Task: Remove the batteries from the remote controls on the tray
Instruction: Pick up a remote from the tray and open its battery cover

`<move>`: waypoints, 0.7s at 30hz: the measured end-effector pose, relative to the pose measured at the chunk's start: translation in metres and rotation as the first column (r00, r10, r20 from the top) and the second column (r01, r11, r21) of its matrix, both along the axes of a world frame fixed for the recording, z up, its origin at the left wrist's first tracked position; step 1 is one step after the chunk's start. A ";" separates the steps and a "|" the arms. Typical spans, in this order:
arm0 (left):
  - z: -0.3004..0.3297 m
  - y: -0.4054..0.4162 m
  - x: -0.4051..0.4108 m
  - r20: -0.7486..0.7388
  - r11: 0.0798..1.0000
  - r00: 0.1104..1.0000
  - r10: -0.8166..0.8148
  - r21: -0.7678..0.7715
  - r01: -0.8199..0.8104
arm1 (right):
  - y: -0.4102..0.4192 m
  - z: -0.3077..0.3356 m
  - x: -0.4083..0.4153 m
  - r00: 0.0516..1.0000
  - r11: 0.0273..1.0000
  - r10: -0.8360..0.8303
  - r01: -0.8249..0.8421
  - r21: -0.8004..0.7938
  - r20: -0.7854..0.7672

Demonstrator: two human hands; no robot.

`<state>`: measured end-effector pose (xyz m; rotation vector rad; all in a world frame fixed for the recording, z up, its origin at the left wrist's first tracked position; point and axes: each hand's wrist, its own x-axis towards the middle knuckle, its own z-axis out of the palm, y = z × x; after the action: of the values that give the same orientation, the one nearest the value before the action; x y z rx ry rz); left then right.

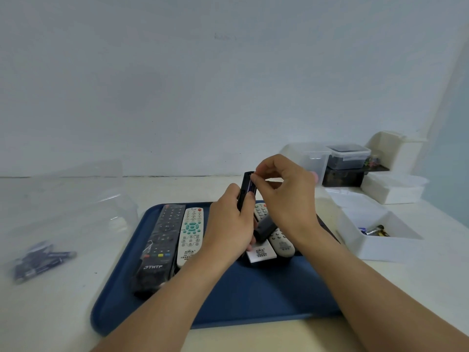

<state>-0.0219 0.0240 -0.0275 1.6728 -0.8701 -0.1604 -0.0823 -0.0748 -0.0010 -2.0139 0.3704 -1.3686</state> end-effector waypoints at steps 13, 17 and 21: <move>-0.005 -0.004 0.007 0.205 0.994 0.974 0.097 0.036 -0.106 | 0.002 -0.005 0.004 0.997 0.995 -0.064 0.061 -0.083 -0.037; -0.004 -0.008 0.007 0.241 0.990 0.961 0.134 0.010 -0.140 | 0.005 -0.006 0.006 0.996 0.995 -0.081 0.080 -0.056 -0.022; -0.004 -0.009 0.008 0.246 0.990 0.960 0.136 -0.003 -0.140 | 0.007 -0.005 0.008 0.997 0.996 -0.078 0.077 -0.040 -0.028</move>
<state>-0.0135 0.0151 -0.0311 1.7852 -0.9323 0.1401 -0.0745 -0.0683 -0.0062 -2.0731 0.4422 -1.4041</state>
